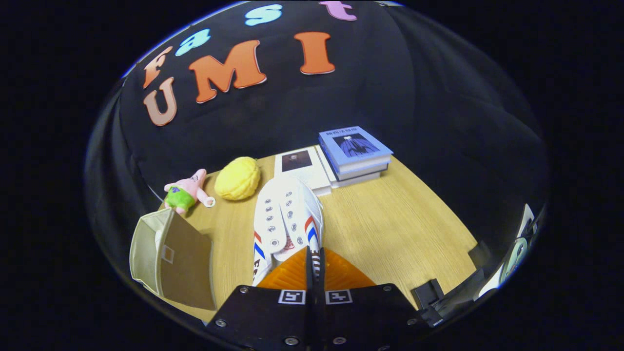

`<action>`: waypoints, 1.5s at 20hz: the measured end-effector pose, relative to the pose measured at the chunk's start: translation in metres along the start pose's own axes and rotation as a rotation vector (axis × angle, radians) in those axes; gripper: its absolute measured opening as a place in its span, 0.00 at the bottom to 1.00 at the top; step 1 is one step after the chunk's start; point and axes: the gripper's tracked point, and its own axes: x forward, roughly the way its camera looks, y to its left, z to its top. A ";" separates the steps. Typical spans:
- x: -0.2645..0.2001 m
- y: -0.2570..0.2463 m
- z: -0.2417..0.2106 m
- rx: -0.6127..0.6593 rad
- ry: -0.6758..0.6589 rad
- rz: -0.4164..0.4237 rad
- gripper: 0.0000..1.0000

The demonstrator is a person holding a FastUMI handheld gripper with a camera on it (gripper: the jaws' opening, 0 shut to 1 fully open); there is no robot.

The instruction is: Open the storage box then place both shoes into the box .Put the left shoe in first, then the right shoe, with the right side of both shoes facing outward in a uniform manner.

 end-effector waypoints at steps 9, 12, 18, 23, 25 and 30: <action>-0.026 0.138 0.023 -0.060 -0.022 0.178 0.01; -0.029 0.189 0.013 -0.061 -0.006 0.255 0.00; -0.032 0.261 -0.012 -0.103 0.043 0.349 0.00; -0.027 0.296 -0.032 -0.133 0.074 0.372 0.00; -0.022 0.302 -0.042 -0.154 0.082 0.356 0.00; -0.008 0.302 -0.067 -0.202 0.118 0.313 0.04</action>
